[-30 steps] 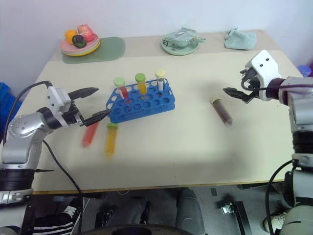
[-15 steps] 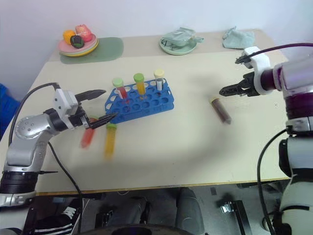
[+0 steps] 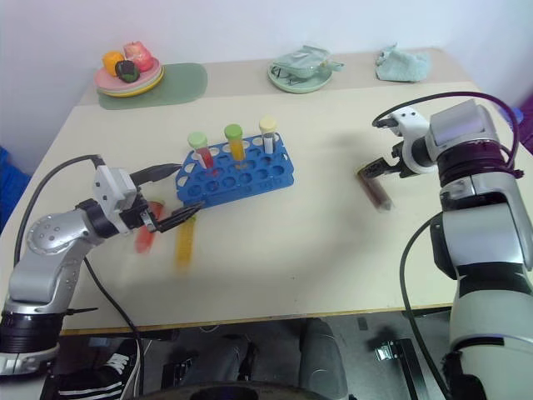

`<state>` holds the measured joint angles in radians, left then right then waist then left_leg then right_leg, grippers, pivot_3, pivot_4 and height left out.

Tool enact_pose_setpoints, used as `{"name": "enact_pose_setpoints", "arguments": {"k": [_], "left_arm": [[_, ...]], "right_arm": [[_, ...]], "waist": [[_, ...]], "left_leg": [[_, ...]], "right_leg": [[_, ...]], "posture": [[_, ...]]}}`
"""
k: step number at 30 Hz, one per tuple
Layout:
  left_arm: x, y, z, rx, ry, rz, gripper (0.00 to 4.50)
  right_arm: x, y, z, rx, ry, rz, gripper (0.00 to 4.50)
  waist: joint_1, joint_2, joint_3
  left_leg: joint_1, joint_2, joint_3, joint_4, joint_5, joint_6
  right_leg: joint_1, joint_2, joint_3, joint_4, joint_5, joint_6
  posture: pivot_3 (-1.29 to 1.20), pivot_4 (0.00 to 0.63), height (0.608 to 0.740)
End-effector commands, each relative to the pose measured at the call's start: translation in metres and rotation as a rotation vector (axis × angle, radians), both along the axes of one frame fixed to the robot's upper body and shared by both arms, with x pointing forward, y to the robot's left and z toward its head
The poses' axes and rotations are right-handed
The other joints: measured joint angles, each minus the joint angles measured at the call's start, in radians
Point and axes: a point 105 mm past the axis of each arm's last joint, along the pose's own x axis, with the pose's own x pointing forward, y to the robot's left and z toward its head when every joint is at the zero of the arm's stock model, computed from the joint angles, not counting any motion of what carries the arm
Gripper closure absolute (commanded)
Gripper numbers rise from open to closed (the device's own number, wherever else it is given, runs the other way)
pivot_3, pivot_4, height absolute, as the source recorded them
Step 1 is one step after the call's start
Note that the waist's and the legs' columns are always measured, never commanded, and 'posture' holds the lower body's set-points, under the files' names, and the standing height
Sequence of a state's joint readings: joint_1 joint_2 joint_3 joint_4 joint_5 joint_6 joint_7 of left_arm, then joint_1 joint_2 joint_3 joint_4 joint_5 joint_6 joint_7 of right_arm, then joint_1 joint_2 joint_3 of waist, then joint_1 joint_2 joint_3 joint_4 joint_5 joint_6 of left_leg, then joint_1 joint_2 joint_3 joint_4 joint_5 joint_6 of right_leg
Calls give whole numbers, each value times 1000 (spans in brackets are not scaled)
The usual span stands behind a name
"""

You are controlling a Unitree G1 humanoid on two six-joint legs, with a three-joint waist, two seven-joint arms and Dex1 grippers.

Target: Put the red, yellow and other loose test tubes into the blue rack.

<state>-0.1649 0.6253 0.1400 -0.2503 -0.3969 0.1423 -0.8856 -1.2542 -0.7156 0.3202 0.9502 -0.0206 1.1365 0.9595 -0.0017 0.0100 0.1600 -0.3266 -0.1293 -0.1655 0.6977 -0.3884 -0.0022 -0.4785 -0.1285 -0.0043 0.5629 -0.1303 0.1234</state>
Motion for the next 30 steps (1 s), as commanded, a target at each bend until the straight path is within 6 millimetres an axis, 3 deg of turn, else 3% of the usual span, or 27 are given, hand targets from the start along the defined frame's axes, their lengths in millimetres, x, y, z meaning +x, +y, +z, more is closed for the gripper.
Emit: {"name": "enact_pose_setpoints", "arguments": {"k": [1, 14, 17, 23, 27, 30], "left_arm": [[-5, 5, 11, -2, -41, 21, 66], [-17, 7, 9, 2, -27, 60, 66], [-17, 9, 10, 3, -25, 67, 0], [-17, 9, 10, 3, -24, 70, 0], [-14, 9, 9, 3, -22, 65, 0], [-11, 10, 11, 6, -26, 56, 0]], "right_arm": [[4, 6, 8, -4, -22, 26, 0], [9, 4, -21, -79, -7, 21, 0], [11, 5, -24, -95, -11, 38, 877], [12, 7, -25, -96, -18, 48, 3679], [14, 13, -16, -71, -48, 74, 3679], [16, 28, 7, -21, -164, 234, 3679]], "waist": [[-1, 0, 0], [-14, 0, 0], [-14, 0, 0], [-15, 0, 0], [-15, 0, 0], [-14, 0, 0]], "left_leg": [[-1, 0, 0, 0, 0, 0], [0, 0, 0, 0, 0, 0], [1, 0, 0, 0, 0, 0], [1, 0, 0, 0, 0, 0], [1, 0, 0, 0, 0, 0], [1, 0, 0, 0, 0, 0]], "right_leg": [[0, 0, 0, 0, 0, 0], [0, 1, 0, 0, 0, 0], [1, 1, 0, 0, 1, -1], [1, 1, 0, 0, 1, -1], [1, 1, 0, 0, 1, -1], [1, 1, 0, 0, 1, -1]], "posture": [[0, 150, 740], [0, 150, 740], [0, 150, 740], [0, 150, 740], [0, 150, 740], [0, 150, 740]]}}
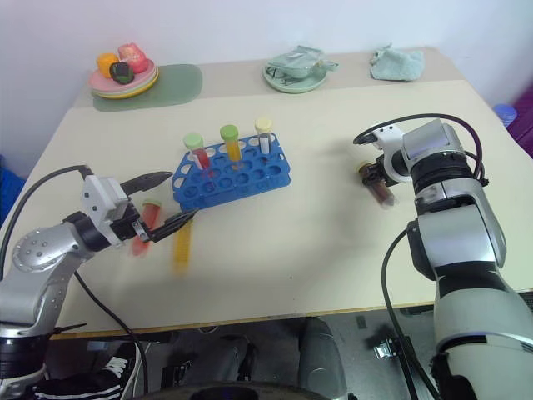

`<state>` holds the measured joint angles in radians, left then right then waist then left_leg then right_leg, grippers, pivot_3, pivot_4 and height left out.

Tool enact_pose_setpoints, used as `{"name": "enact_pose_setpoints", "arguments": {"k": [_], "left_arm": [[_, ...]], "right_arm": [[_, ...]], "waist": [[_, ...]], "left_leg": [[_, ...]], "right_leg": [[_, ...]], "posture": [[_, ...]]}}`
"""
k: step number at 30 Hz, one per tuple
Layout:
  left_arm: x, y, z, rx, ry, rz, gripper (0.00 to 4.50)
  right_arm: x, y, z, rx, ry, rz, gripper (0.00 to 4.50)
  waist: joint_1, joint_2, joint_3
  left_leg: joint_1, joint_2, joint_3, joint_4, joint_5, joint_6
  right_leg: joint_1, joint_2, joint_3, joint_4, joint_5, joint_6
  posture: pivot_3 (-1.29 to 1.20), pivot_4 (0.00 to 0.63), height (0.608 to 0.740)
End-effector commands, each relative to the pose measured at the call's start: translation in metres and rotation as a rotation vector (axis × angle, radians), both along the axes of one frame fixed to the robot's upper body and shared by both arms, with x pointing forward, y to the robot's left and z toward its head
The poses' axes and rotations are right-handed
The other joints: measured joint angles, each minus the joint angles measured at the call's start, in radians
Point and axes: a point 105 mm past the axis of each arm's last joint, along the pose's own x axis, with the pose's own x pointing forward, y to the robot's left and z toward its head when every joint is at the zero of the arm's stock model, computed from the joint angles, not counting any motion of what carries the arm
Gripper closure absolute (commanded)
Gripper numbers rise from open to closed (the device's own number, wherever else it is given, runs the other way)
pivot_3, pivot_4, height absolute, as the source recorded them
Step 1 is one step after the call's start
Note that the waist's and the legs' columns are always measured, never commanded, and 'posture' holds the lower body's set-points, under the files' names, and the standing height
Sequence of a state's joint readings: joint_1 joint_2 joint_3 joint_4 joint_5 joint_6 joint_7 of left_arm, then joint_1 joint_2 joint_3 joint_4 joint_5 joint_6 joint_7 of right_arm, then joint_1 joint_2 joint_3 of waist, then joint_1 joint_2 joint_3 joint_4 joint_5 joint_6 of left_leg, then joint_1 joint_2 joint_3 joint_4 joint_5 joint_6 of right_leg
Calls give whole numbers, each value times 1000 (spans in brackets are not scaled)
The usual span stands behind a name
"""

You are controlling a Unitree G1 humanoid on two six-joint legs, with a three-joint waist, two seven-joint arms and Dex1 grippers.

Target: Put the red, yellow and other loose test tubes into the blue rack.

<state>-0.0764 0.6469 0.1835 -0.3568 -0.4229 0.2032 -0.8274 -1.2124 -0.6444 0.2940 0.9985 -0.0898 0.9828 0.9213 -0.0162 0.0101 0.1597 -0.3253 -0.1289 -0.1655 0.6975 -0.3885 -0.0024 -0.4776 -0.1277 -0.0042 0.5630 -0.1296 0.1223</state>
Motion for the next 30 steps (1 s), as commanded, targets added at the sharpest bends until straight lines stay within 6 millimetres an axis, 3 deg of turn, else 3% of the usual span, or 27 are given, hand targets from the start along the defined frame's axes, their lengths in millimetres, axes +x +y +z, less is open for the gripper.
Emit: {"name": "enact_pose_setpoints", "arguments": {"k": [1, 8, 13, 16, 17, 21, 26, 30], "left_arm": [[3, 3, 11, 12, -49, -6, 0], [14, 8, 15, 24, -60, -22, 0], [21, 10, 19, 34, -75, -34, 0], [26, 12, 20, 30, -84, -34, 0], [28, 14, 20, 28, -83, -30, 0], [29, 14, 20, 35, -76, -46, 0], [30, 15, 24, 45, -80, -50, 0], [29, 17, 25, 59, -85, -49, 0]], "right_arm": [[3, 25, 36, 78, -163, 217, 3679], [-35, 67, 118, 430, -694, 533, 3679], [-55, 91, 148, 746, -963, 466, 3679], [-64, 104, 154, 875, -1050, 443, 3679], [-64, 109, 151, 902, -1077, 418, 3679], [-54, 140, 112, 798, -1210, 339, 3679], [-57, 178, 77, 754, -1207, 427, 3679], [-51, 191, 60, 682, -1229, 460, 3679]], "waist": [[1, 0, 0], [7, 1, 1], [2, 1, 0], [2, 1, 0], [2, 1, 0], [0, 0, -1], [-7, 1, 0], [-13, 1, 0]], "left_leg": [[0, 0, 0, 0, 0, 0], [-2, 0, -1, 0, 0, 0], [1, 1, 0, 0, 0, 0], [1, 3, 0, 0, -1, -2], [2, 3, 0, 0, -1, -2], [3, 3, 0, 0, -1, -2], [3, 3, 1, 0, -1, -2], [4, 4, 1, 0, -2, -3]], "right_leg": [[0, 0, 0, 0, 0, 0], [-1, 0, 0, 0, 0, 1], [1, 1, 0, 0, 1, 1], [1, 4, 1, 1, 1, 0], [1, 4, 1, 1, 1, 0], [1, 5, 1, 1, 1, 0], [0, 5, 1, 1, 1, 0], [1, 7, 1, 1, 1, 0]], "posture": [[0, 150, 740], [0, 150, 740], [0, 150, 740], [0, 150, 740], [0, 150, 740], [0, 150, 740], [0, 150, 740], [0, 150, 740]]}}
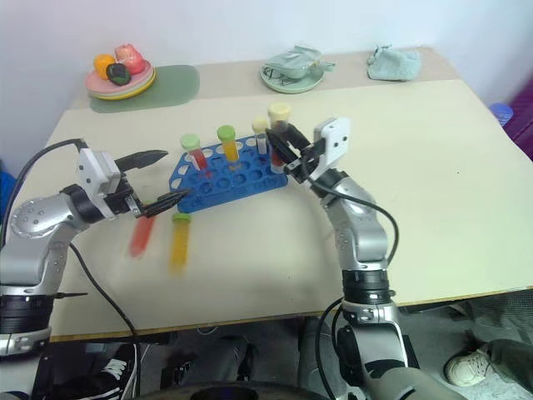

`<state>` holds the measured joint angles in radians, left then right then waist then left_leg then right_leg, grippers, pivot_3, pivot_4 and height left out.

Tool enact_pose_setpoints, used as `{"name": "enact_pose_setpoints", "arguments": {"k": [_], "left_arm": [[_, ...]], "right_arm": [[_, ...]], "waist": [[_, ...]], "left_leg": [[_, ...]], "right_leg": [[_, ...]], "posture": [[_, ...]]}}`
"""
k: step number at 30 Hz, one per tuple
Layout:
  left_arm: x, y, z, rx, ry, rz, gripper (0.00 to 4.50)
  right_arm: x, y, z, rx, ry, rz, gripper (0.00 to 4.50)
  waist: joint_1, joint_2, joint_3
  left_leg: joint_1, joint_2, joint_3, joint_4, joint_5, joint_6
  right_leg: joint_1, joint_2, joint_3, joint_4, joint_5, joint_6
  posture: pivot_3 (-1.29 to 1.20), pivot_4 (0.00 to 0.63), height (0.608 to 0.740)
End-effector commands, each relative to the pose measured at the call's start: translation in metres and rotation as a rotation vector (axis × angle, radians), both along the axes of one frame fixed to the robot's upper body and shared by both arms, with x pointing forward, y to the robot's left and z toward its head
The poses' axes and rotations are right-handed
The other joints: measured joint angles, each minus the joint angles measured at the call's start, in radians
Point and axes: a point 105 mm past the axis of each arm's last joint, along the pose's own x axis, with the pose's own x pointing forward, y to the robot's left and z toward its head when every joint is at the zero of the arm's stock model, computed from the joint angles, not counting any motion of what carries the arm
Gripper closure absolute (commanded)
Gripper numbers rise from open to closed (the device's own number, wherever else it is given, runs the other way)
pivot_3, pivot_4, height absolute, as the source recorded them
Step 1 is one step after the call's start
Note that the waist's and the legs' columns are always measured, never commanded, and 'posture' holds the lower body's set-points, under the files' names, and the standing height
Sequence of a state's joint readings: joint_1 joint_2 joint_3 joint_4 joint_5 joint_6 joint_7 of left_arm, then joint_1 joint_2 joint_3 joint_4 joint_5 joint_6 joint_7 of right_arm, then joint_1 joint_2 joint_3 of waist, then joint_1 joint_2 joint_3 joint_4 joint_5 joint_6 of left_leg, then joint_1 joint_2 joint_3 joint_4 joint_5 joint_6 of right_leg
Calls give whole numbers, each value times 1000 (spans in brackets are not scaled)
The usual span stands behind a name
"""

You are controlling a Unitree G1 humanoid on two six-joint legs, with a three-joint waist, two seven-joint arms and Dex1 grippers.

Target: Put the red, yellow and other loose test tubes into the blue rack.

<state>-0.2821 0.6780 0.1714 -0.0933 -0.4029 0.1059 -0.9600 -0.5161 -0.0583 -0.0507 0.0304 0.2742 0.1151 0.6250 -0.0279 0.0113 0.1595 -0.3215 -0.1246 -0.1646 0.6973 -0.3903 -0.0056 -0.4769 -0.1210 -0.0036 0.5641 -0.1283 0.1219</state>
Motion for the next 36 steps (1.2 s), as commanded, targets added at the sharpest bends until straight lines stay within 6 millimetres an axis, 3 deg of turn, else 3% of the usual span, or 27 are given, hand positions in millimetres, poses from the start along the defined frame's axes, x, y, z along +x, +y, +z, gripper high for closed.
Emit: {"name": "enact_pose_setpoints", "arguments": {"k": [1, 11, 28, 36], "left_arm": [[-3, 3, 11, 26, -41, 3, 0], [-7, 3, 10, 21, -36, 15, 0], [-7, 3, 12, 15, -32, 20, 0], [-10, 1, 11, 16, -24, 15, 0]], "right_arm": [[3, 7, -1, -30, -77, -23, 3679], [36, 3, -3, -34, -114, -101, 3679], [30, 36, -26, -48, -102, -28, 3679], [35, 27, -31, -54, -97, -53, 3679]], "waist": [[-3, 0, 0], [-26, 0, 0], [-42, 1, 0], [-42, 1, 0]], "left_leg": [[0, 0, 0, 0, 0, 0], [0, 1, 0, -1, -1, -2], [0, 1, -1, -1, -1, -2], [0, 1, -1, -1, -1, -2]], "right_leg": [[0, 0, 0, 0, 0, 0], [-1, 2, 0, 0, 0, 0], [-1, 2, 0, 0, 0, -1], [-1, 3, 0, 0, 0, -1]], "posture": [[0, 150, 740], [0, 150, 740], [0, 150, 740], [0, 150, 740]]}}
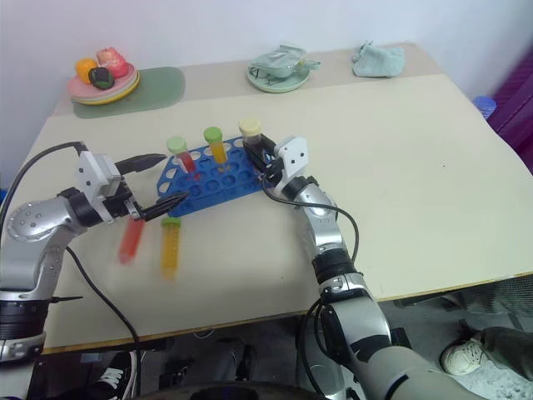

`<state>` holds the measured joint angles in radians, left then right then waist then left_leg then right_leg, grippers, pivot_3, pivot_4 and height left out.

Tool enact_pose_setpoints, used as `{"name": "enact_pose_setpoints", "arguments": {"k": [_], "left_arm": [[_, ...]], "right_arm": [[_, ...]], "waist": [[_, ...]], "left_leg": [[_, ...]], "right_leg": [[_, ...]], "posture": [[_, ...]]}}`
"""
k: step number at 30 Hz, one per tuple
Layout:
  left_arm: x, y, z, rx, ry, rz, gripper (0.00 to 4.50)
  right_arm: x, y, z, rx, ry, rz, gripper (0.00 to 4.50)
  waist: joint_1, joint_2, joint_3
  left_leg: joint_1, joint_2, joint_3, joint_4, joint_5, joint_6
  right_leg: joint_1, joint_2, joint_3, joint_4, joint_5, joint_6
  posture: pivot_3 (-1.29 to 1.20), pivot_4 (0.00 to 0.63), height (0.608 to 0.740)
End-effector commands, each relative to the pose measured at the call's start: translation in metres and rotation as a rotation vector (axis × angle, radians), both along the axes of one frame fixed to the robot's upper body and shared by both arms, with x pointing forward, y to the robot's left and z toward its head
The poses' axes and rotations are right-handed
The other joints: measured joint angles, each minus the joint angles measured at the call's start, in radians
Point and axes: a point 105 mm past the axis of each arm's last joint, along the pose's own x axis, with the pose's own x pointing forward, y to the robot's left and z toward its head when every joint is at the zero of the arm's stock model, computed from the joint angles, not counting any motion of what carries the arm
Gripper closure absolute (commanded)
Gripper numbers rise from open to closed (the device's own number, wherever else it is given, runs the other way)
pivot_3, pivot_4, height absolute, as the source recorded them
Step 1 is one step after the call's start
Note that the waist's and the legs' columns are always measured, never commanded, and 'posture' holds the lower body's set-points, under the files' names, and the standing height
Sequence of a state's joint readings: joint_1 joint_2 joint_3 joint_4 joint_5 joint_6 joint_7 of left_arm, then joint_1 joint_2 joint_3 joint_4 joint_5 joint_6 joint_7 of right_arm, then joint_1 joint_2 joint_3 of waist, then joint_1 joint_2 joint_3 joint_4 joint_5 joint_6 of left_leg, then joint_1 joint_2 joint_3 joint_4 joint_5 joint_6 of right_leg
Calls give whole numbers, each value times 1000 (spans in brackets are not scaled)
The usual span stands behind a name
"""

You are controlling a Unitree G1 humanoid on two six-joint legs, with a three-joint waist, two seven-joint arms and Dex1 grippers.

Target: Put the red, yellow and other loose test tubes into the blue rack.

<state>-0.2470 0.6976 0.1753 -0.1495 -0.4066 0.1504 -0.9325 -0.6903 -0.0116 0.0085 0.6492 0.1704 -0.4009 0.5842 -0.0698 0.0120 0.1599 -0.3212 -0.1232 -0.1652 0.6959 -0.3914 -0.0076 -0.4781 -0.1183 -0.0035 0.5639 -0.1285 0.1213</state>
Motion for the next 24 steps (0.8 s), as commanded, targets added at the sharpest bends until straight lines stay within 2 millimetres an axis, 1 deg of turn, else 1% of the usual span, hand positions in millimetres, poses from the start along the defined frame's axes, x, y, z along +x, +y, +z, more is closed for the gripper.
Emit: {"name": "enact_pose_setpoints", "arguments": {"k": [1, 11, 16, 18, 20, 23, 24], "left_arm": [[-5, 0, 13, 0, -45, -6, 0], [-5, 0, 15, -1, -41, -6, 0], [-5, 0, 16, 0, -44, -4, 0], [-5, 0, 16, 1, -45, -4, 0], [-5, -1, 16, -1, -46, -3, 0], [-4, -1, 16, 0, -48, -4, 0], [-4, -2, 16, 0, -49, -5, 0]], "right_arm": [[0, 1, 9, 7, -39, 4, 3679], [6, 0, 6, 30, -19, -17, 3679], [5, -2, 4, 75, 24, 25, 3679], [3, -4, 4, 74, 23, 39, 2695], [2, -7, 7, 89, 24, 43, 1909], [2, -11, 10, 63, 5, 38, 332], [1, -12, 10, 52, -1, 37, 34]], "waist": [[0, 0, 0], [0, 0, 0], [0, 0, 0], [0, 0, 0], [0, 0, 0], [0, 0, 0], [0, 0, 0]], "left_leg": [[0, 0, 0, 0, 0, 0], [0, 0, 0, 0, 0, 0], [0, 0, 0, 0, 0, 0], [0, 0, 0, 0, 0, 0], [0, 0, 0, 0, 0, 0], [0, 0, 0, 0, 0, 0], [0, 0, 0, 0, 0, 0]], "right_leg": [[0, 0, 0, 0, 0, 0], [0, 0, 0, 0, 0, 0], [0, 0, 0, 0, 0, 0], [0, 0, 0, 0, 0, 0], [0, 0, 0, 0, 0, 0], [0, 0, 0, 0, 0, 0], [0, 0, 0, 0, 0, 0]], "posture": [[0, 150, 740], [0, 150, 740], [0, 150, 740], [0, 150, 740], [0, 150, 740], [0, 150, 740], [0, 150, 740]]}}
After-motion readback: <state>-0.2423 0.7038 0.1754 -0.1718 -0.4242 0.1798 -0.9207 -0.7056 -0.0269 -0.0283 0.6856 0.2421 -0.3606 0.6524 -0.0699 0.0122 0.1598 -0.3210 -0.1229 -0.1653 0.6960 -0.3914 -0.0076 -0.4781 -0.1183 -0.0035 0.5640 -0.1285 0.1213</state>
